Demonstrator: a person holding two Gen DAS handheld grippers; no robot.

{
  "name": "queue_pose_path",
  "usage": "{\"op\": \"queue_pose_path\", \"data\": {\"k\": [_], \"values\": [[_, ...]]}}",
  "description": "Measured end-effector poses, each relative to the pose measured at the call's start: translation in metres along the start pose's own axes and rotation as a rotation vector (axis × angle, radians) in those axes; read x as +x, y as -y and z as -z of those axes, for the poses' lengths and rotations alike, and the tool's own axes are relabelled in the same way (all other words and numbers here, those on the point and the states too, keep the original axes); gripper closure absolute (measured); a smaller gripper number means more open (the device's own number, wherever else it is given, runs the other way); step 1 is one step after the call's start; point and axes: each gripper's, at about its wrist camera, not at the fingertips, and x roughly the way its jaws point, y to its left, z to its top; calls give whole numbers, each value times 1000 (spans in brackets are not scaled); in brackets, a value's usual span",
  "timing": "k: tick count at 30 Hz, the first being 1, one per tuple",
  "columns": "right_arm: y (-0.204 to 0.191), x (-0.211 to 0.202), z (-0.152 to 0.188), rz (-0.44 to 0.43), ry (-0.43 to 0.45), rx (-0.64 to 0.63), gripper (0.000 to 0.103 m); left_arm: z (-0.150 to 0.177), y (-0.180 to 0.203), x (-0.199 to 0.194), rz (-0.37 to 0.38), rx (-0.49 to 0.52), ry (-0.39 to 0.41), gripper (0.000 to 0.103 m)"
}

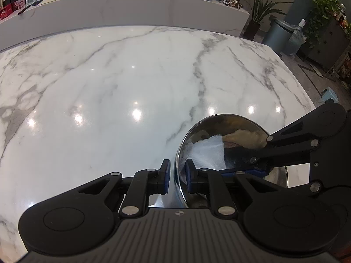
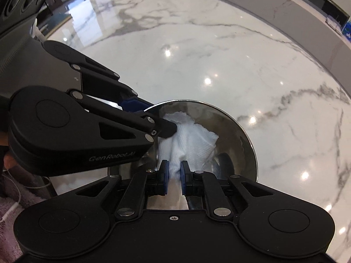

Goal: Clean bowl
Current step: 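Wipe the cloth around the bowl interior with the right gripper while the left gripper tilts the bowl, then keep wiping the bowl interior with the cloth in the right gripper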

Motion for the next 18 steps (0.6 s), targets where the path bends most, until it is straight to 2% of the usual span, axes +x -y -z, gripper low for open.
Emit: {"op": "queue_pose_path", "data": {"k": [6, 10, 13, 18], "values": [[-1, -2, 0, 75, -32, -2, 94, 1, -3, 0, -3, -4, -2, 84], [5, -7, 5, 154, -35, 20, 94, 2, -3, -1, -20, 1, -3, 84], [14, -10, 8, 172, -26, 69, 94, 2, -4, -1, 10, -15, -10, 84], [19, -11, 12, 150, -8, 101, 94, 3, -4, -2, 14, -19, -15, 85]]}}
